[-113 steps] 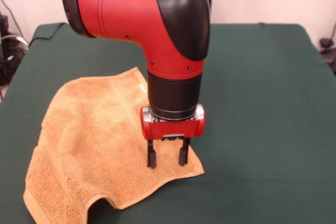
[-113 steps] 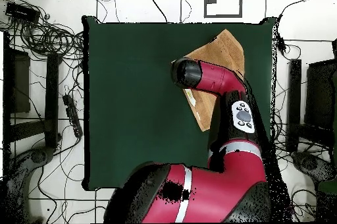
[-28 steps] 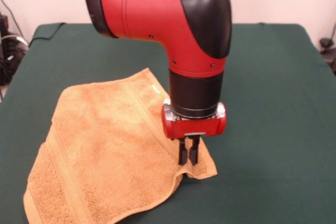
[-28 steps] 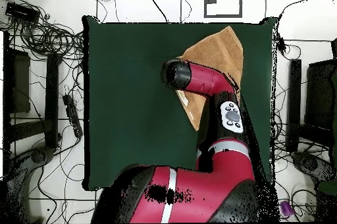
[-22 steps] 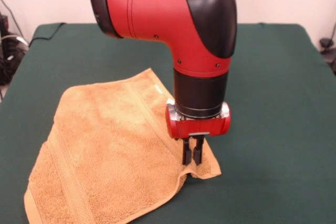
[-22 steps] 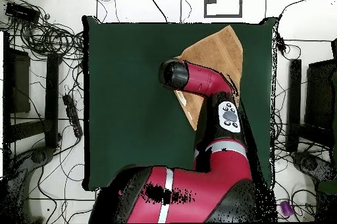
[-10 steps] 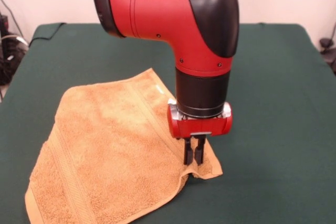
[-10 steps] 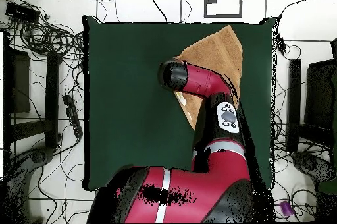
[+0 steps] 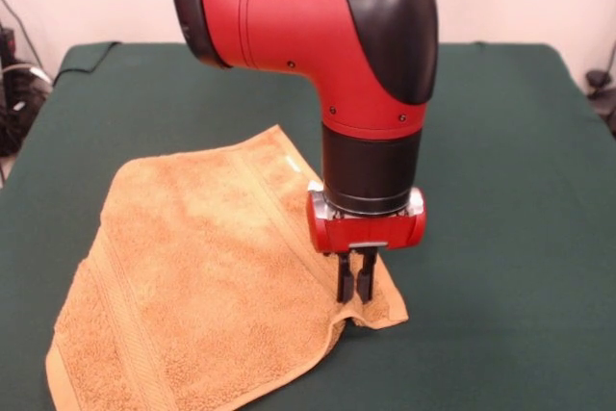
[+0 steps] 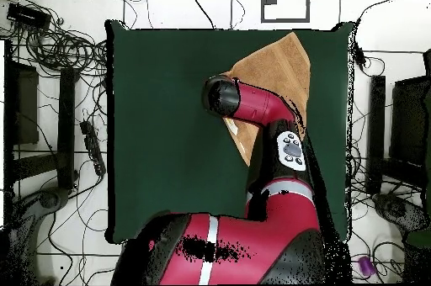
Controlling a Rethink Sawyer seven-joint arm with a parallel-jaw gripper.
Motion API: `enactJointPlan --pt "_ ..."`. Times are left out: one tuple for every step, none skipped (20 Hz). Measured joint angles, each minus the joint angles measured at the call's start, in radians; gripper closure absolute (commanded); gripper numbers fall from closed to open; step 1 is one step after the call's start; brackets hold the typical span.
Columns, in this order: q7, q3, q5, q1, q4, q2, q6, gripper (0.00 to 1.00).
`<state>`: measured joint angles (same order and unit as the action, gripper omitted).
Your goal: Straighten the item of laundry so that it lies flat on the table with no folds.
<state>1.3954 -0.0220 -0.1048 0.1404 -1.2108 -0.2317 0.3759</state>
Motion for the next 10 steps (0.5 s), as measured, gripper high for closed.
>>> enactJointPlan --pt "0.0 0.0 -0.001 0.0 -0.001 0.0 -0.001 1.0" --pt "0.0 0.0 -0.003 0.0 -0.001 0.0 0.0 1.0" --pt "0.0 0.0 -0.004 0.0 -0.001 0.0 0.0 1.0" --pt "0.0 0.0 -0.005 0.0 -0.002 0.0 0.0 1.0" --pt "0.0 -0.001 -0.007 0.0 -0.002 0.0 -0.001 1.0" --pt "0.0 -0.001 -0.007 0.0 -0.002 0.0 -0.001 1.0" --pt "0.0 -0.001 -0.008 0.0 -0.002 0.0 0.0 1.0" --pt "0.0 -0.001 -0.009 0.0 -0.003 0.0 -0.001 1.0" --pt "0.0 -0.001 -0.01 0.0 -0.003 0.0 -0.001 1.0" --pt "0.0 -0.001 -0.012 0.0 -0.004 0.0 -0.002 1.0"
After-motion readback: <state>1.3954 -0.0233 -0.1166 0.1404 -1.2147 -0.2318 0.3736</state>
